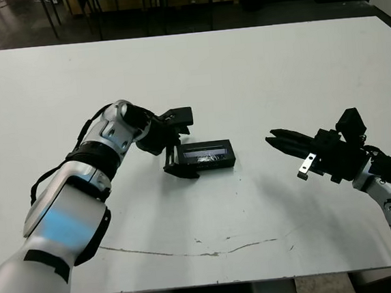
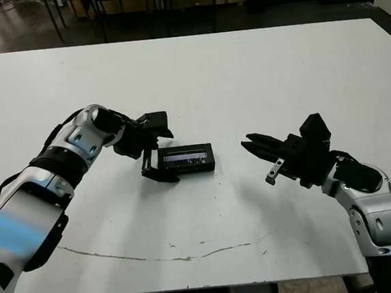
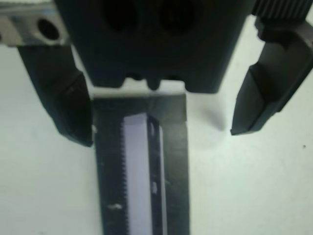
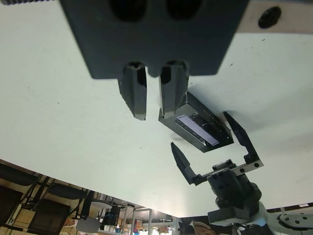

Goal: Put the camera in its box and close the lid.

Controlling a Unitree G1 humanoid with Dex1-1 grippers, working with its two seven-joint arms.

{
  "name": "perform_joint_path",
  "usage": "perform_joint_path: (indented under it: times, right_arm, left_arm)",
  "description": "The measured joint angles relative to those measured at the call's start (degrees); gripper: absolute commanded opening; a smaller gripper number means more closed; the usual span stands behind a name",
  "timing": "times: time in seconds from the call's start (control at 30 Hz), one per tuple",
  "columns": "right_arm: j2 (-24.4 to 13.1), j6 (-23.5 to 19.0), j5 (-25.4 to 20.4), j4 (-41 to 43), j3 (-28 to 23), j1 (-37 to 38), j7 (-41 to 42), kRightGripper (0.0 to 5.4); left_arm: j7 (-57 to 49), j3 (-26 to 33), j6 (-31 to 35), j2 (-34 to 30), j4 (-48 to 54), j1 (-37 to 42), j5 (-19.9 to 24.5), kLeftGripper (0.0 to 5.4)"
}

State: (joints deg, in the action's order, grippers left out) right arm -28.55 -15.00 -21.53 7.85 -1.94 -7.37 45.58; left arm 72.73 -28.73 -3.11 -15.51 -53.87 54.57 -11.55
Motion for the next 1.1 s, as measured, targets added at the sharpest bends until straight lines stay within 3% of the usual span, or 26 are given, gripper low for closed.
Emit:
perform_joint_path:
  times: [0.47,0.6,0.67,0.77,0.87,0.97,1.1]
  right_arm:
    - [1.41,0.79,0.11,-2.12,1.2,-1.81,0.16,0.0]
    - [1.61,1.1,0.26,-3.45,1.64,-2.78,0.38,0.0]
    - [1.61,1.03,0.53,-3.45,1.76,-3.08,0.13,0.0]
    - [1.77,1.04,0.57,-3.79,1.78,-3.54,-0.39,0.0]
    - [2.21,1.43,1.01,-4.24,1.77,-3.81,-1.09,0.0]
    - [2.96,1.59,1.81,-4.22,1.75,-3.84,-2.98,0.0]
    - [3.9,1.65,3.31,-3.96,1.74,-3.84,-6.16,0.0]
  left_arm:
    - [3.71,4.61,-4.16,-21.89,25.0,-15.72,3.33,5.39]
    - [0.39,11.6,0.02,-24.6,29.73,-22.93,8.53,5.39]
    - [-3.98,16.31,5.3,-25.0,34.71,-27.1,10.85,5.16]
    - [-12.72,24.48,13.57,-24.04,45.3,-31.9,15.85,4.54]
    - [-22.43,29.92,17.17,-18.89,55.01,-35.68,20.2,3.8]
    - [-34.35,31.23,18.81,-10.16,62.86,-39.38,21.5,3.07]
    - [-48.79,29.24,23.43,0.28,72.21,-42.09,20.05,2.08]
